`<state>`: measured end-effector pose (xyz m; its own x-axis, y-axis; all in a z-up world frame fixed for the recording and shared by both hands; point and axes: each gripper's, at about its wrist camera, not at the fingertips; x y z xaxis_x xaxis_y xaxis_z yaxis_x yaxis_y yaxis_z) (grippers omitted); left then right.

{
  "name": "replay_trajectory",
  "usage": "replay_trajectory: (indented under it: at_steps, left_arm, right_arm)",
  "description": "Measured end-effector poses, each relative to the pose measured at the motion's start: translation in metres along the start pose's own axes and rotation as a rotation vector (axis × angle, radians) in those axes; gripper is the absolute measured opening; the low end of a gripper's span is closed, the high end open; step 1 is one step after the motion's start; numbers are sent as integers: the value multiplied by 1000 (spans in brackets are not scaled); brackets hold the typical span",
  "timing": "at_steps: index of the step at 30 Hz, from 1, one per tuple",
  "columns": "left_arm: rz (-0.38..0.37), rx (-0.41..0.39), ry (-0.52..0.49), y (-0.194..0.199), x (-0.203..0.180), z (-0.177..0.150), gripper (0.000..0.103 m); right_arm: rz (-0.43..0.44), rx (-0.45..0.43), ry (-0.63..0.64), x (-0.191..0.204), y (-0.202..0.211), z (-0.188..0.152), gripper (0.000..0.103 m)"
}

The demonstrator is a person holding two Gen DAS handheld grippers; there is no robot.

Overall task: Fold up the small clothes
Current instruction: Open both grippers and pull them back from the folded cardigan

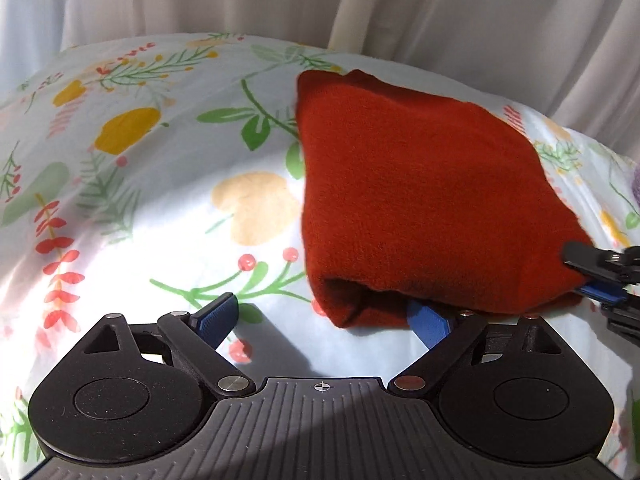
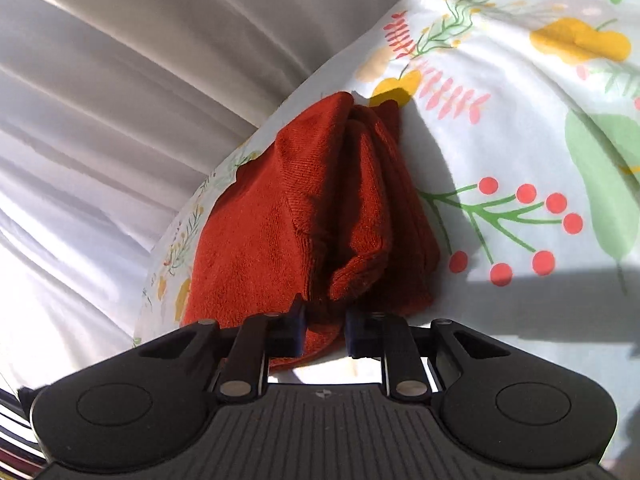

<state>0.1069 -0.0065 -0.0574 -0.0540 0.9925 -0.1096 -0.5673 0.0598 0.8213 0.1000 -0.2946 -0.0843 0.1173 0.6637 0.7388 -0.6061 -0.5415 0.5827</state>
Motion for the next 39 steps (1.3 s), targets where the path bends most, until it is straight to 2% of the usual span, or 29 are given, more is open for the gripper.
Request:
replay_trajectory:
  at_steps: [3,4,5,7,8,9,11,12,14,16,17,19,21,22,24,26,28,30,31,32,34,36,39]
  left_arm:
    - [65,-21,27,-5,11,5,97]
    - [77,-16,8,-5,12,5,98]
    - [80,-13,-7,-4,13,5,98]
    - [85,6,-19,-1,17,3,98]
    - [75,30,-10,3,21,3,98]
    - [59,59,0,7,25,4,96]
    - [64,82,3,21,33,8,93]
    - [70,57,4,30,37,11,93]
    - [60,-22,30,47,42,17,97]
    - [26,-74,59,49,41,22,97]
    - [15,-73,59,44,38,23,97]
    - [13,-48,33,27,29,21,97]
    - [36,-24,23,16,25,14,97]
    - [34,-28,30,15,24,12,98]
    - [47,-40,2,12,22,9,100]
    - [76,-42,-44,11,16,7,101]
    - [85,-12,-41,18,12,7,100]
    - [71,32,-49,26,7,4,100]
    - [60,49,-54,28,5,3,100]
    - [50,66,-52,30,2,1,100]
    - [50,107,-35,30,-3,-1,100]
    - [69,133,-41,29,-8,-2,100]
    - [124,119,-81,33,-13,-3,100]
  right_arm:
    - [190,-32,-177,-21,8,0,15]
    - [170,-52,-196,-25,13,1,15]
    - [92,-70,-156,-23,17,1,15]
    - [-92,-102,36,-9,17,-3,15]
    - [-153,-127,150,1,15,-10,15]
    - [-198,-139,238,12,13,-16,15]
    - [-267,-135,334,30,11,-23,18]
    - [-301,-137,367,36,12,-24,19]
    - [-357,-148,393,43,19,-21,31]
    - [-392,-187,412,53,31,-21,31]
    - [-392,-210,433,60,36,-22,31]
    - [-340,-221,482,72,37,-22,31]
    - [-306,-179,539,82,26,-26,31]
    - [-318,-144,578,84,16,-29,30]
    - [-427,-60,640,79,-6,-36,26]
    - [-456,-75,694,74,-9,-41,24]
    - [-491,-51,697,77,-7,-43,24]
    - [-525,-11,666,80,-3,-42,31]
    - [-530,16,639,79,0,-43,43]
    - [-517,41,605,77,4,-45,59]
    - [-496,84,549,74,8,-51,79]
    - [-530,119,523,75,7,-56,82]
    - [-568,158,504,81,2,-58,89]
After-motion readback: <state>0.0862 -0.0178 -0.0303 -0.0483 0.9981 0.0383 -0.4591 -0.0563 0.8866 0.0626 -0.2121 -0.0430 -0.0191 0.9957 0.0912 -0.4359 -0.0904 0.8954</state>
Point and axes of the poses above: each gripper's, at about its wrist camera, not at the fingertips, and y roughly against the way its jaws point, x to its left, z to its top, and after that the axes turned 1 degree about x, right-handed
